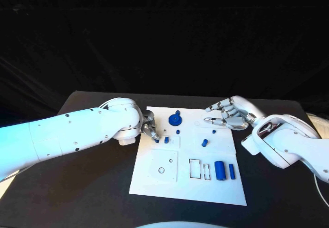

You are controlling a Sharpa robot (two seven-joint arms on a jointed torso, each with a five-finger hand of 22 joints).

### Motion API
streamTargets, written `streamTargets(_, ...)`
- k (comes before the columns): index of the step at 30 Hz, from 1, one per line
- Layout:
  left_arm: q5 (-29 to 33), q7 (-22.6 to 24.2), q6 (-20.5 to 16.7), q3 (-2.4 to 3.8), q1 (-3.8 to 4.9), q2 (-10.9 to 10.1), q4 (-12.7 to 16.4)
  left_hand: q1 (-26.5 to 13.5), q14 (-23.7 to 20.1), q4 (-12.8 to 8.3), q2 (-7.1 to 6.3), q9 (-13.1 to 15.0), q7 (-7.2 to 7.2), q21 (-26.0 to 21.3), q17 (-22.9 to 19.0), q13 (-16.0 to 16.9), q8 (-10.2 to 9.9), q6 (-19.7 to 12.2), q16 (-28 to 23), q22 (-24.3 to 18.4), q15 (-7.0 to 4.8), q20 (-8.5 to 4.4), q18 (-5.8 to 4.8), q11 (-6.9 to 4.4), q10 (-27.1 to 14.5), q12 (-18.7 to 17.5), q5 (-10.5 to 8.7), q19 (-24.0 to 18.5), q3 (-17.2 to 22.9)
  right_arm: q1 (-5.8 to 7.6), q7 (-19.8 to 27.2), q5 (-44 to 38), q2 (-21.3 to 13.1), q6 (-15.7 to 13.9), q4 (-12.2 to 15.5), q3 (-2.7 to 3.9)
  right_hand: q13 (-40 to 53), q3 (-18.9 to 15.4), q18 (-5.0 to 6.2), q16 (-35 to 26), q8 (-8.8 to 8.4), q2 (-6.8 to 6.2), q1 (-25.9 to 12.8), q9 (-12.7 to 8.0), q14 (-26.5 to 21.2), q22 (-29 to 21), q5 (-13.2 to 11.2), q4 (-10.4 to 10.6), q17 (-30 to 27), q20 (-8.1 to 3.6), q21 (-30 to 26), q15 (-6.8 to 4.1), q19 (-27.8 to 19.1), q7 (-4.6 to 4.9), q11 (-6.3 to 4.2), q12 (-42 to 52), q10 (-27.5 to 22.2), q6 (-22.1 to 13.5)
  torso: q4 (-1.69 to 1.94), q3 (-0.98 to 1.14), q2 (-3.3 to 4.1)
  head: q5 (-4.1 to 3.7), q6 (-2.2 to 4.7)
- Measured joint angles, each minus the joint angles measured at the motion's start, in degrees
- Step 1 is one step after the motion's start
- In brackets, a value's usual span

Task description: Assemble the parts on the task board

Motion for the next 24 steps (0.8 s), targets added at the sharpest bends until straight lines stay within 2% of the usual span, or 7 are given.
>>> streamTargets(15, -0.54, -0.07, 1.26, 0.13, 0.11, 0.58, -0.53, -0.02, 0.00, -0.07, -0.02, 0.00, 0.01, 0.00, -0.01, -0.11, 0.00, 0.01, 0.00, 0.00, 0.00, 0.00, 0.00, 0.02, -0.02, -0.21, 0.46, 0.00, 0.07, -0.01, 0.00, 0.00, -0.06, 0.00, 0.04, 0.00, 0.00, 0.00, 0.00, 0.00, 0.00, 0.00, 0.00, -0.01, 0.00, -0.01, 0.00, 0.00, 0.00, 0.00, 0.00, 0.00, 0.00, 0.00, -0.12, 0.04, 0.12, 0.00, -0.02, 0.03, 0.03, 0.08, -0.42)
streamTargets(24, -1.35, -0.10, 2.88, 0.21, 0.15, 0.77, -0.92, -0.04, 0.00, -0.12, -0.02, -0.07, 0.02, 0.00, -0.01, 0.04, -0.11, 0.02, 0.00, 0.00, 0.00, 0.00, 0.00, -0.23, 0.25, -0.22, 2.23, 0.00, 0.12, -0.01, -0.01, 0.00, -0.10, 0.01, 0.09, 0.00, 0.00, 0.00, 0.00, 0.00, 0.00, 0.00, 0.00, -0.01, 0.00, 0.04, 0.00, 0.00, -0.01, 0.00, 0.00, 0.00, 0.00, 0.00, -0.12, 0.04, 0.12, 0.00, -0.05, 0.02, 0.02, 0.05, -0.60)
